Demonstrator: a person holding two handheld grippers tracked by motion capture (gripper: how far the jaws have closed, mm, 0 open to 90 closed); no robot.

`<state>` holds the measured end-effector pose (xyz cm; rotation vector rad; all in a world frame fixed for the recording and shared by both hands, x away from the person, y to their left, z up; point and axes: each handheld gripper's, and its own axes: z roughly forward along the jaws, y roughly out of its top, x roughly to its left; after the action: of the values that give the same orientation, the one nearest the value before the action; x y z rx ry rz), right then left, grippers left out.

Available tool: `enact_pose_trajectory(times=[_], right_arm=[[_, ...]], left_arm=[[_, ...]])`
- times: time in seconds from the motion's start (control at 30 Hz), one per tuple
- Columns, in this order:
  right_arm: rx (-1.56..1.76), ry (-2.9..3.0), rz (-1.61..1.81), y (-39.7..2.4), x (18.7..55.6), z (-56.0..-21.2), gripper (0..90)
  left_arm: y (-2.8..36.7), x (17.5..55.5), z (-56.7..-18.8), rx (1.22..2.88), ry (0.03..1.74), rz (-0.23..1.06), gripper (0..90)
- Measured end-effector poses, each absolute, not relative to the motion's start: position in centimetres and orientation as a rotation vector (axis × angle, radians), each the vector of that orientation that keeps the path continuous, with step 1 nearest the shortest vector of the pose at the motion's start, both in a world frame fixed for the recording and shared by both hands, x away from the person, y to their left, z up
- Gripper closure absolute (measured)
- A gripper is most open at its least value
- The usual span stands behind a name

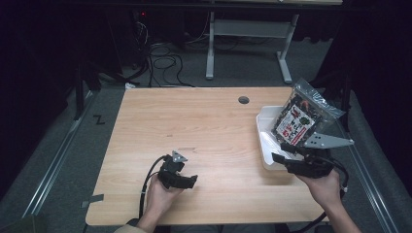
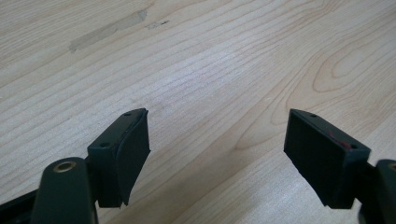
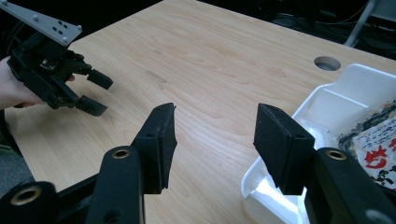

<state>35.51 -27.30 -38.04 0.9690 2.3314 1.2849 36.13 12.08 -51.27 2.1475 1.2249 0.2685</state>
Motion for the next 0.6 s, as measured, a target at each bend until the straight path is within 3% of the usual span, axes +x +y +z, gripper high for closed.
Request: enact_pose_trajectory(times=[0.6], right_arm=[[0.981, 2.381, 1.289, -26.1, 35.0, -40.7, 48.9]], left_arm=[[12.1, 36.1, -51.2, 2.144, 1.220, 0.270, 23.2]])
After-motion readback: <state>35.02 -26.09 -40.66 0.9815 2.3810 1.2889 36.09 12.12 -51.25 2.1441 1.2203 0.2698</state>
